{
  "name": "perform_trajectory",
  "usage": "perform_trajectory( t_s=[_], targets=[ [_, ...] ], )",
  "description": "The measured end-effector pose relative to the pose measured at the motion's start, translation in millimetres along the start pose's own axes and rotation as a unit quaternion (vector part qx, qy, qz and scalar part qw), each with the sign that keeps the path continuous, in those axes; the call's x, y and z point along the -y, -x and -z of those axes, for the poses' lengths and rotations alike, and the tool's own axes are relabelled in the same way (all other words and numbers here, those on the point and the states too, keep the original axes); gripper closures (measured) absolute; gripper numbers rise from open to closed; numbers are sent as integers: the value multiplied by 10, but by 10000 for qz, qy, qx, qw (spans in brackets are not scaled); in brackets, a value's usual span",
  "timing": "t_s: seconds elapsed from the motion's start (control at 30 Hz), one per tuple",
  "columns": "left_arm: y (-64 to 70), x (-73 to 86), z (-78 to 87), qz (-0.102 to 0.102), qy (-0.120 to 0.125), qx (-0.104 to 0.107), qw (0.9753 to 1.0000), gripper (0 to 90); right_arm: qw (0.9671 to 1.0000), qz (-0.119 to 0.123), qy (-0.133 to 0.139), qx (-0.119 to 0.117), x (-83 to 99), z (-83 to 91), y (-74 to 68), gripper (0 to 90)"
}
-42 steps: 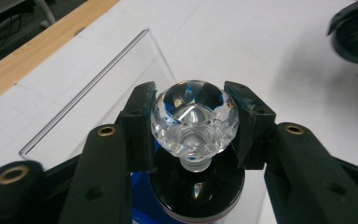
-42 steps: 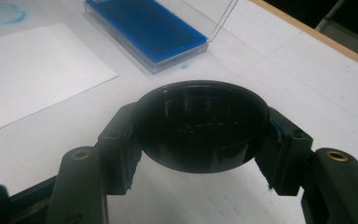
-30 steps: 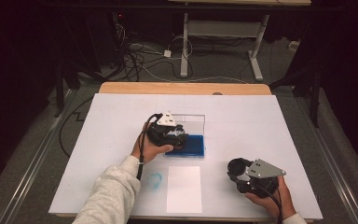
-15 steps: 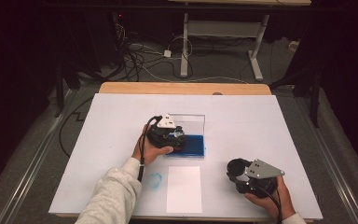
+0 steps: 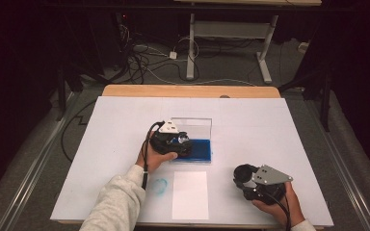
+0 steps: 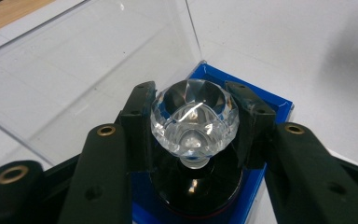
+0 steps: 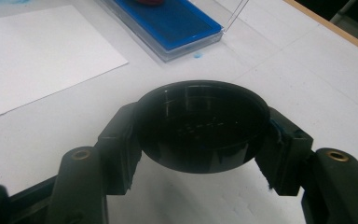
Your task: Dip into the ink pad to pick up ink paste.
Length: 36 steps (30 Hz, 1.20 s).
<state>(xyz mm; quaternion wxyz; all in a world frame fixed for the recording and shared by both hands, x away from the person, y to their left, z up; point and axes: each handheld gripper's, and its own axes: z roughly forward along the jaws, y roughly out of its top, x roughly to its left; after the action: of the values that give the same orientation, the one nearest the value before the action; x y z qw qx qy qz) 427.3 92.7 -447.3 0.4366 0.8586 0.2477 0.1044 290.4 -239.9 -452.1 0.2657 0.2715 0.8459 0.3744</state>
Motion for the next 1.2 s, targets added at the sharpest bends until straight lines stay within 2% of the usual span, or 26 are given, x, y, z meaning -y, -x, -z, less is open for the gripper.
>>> perform_trajectory(
  t_s=[0.17,0.3,0.8,1.2],
  targets=[
    [40,9,6,-167,-70,-63,9998,546,10000,12,-6,-4,-4,-5,-10,385],
    [55,4,18,-193,-182,-53,9996,545,10000,2,-9,1,-3,-5,-11,385],
    [65,10,15,-151,-194,-64,9997,545,10000,2,-41,-12,-3,-15,-21,385],
    [75,-7,21,-176,-293,-89,9994,546,10000,-16,-63,-17,0,-24,-22,384]
  ],
)
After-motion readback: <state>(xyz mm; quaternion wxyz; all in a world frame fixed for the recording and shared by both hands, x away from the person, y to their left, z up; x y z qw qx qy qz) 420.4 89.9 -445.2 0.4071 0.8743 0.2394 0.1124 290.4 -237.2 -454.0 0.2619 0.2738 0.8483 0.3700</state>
